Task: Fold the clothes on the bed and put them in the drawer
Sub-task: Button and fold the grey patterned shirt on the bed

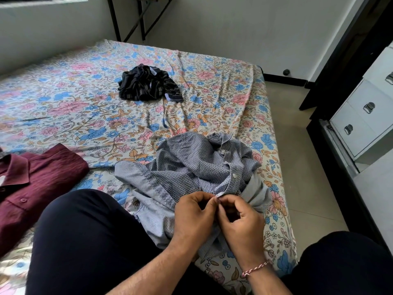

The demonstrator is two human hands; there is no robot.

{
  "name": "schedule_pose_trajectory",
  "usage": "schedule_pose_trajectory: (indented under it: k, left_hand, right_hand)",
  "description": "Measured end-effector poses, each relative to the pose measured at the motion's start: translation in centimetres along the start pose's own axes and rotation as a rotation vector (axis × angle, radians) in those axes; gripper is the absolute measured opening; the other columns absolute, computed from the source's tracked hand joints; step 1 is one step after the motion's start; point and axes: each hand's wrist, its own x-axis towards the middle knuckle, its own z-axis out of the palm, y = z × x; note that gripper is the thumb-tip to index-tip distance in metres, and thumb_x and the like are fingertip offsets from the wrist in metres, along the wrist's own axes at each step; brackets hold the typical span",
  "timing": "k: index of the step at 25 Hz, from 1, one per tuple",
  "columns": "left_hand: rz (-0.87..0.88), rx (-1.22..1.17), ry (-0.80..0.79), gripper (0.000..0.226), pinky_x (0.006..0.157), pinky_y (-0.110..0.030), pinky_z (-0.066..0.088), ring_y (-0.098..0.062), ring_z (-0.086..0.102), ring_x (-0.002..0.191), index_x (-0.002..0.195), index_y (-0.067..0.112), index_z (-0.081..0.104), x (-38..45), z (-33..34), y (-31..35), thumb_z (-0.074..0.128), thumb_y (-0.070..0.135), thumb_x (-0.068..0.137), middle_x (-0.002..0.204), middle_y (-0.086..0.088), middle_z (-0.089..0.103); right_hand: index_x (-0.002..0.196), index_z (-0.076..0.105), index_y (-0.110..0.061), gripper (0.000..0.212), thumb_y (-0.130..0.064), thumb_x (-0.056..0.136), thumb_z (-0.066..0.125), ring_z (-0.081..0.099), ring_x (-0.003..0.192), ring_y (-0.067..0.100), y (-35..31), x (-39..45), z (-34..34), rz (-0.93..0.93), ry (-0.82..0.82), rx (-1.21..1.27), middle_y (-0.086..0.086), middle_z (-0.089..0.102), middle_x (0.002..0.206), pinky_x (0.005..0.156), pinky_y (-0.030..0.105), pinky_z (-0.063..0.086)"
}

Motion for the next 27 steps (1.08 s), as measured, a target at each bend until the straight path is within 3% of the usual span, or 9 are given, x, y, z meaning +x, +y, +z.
schedule_pose_trajectory:
  k: [5,10,13,19,21,25,27]
  left_hand:
    - [0.01,0.045,-0.042,0.018,0.073,-0.042,0.062,-0.014,0.072,0.073,0.082,0.021,0.075,0.2,-0.2,0.0,0.069,0.018,0.099,0.075,0.004,0.075]
    - [0.06,0.108,-0.077,0.021,0.06,-0.022,0.05,-0.004,0.062,0.065,0.083,0.024,0.07,0.3,-0.3,0.2,0.063,0.02,0.103,0.073,0.006,0.07]
    - [0.013,0.088,-0.118,0.019,0.061,-0.029,0.054,-0.012,0.066,0.067,0.087,0.021,0.072,0.7,-0.4,0.4,0.062,0.021,0.104,0.077,-0.001,0.073]
    - [0.019,0.017,-0.175,0.02,0.057,-0.029,0.051,-0.008,0.06,0.06,0.086,0.017,0.071,0.8,-0.6,0.7,0.062,0.019,0.104,0.067,0.002,0.067]
    - [-0.026,-0.037,-0.185,0.022,0.059,-0.034,0.05,-0.012,0.06,0.062,0.085,0.015,0.072,0.9,-0.5,0.4,0.063,0.02,0.104,0.068,-0.001,0.067]
    - [-0.093,-0.103,-0.228,0.024,0.065,-0.036,0.053,-0.018,0.063,0.066,0.083,0.012,0.074,1.3,-1.1,0.6,0.065,0.022,0.103,0.074,-0.015,0.072]
    - [-0.076,-0.073,-0.249,0.025,0.063,-0.034,0.05,-0.017,0.061,0.064,0.081,0.013,0.073,1.2,-1.1,0.7,0.066,0.023,0.102,0.07,-0.012,0.071]
  right_hand:
    - [0.108,0.076,-0.022,0.029,-0.011,0.083,0.084,0.071,0.093,-0.002,-0.1,0.2,-0.3,-0.059,-0.053,-0.004,-0.018,0.075,0.1,0.081,0.021,0.059]
    - [0.113,0.076,-0.014,0.027,-0.005,0.088,0.078,0.069,0.104,-0.003,-0.4,0.2,-0.5,-0.231,-0.017,-0.076,-0.009,0.075,0.11,0.092,0.014,0.053]
    - [0.115,0.074,-0.012,0.023,-0.007,0.093,0.074,0.07,0.101,0.002,-0.6,-0.2,0.1,-0.236,0.019,-0.094,-0.008,0.075,0.11,0.09,0.016,0.055]
    - [0.109,0.073,-0.015,0.016,-0.009,0.094,0.071,0.073,0.093,0.001,-0.4,-0.5,0.8,-0.07,0.064,0.149,-0.015,0.075,0.103,0.076,0.025,0.061]
    - [0.11,0.071,-0.014,0.014,-0.01,0.097,0.07,0.072,0.093,0.001,-0.3,-0.6,0.8,-0.101,0.064,0.113,-0.012,0.075,0.104,0.077,0.024,0.061]
    - [0.116,0.068,-0.013,0.019,-0.019,0.1,0.064,0.07,0.09,0.007,0.3,0.0,-0.3,-0.386,-0.012,-0.182,-0.005,0.073,0.105,0.075,0.018,0.056]
    - [0.111,0.069,-0.015,0.015,-0.023,0.1,0.064,0.069,0.087,0.002,0.6,0.2,-0.6,-0.311,-0.02,-0.085,-0.01,0.073,0.101,0.074,0.016,0.055]
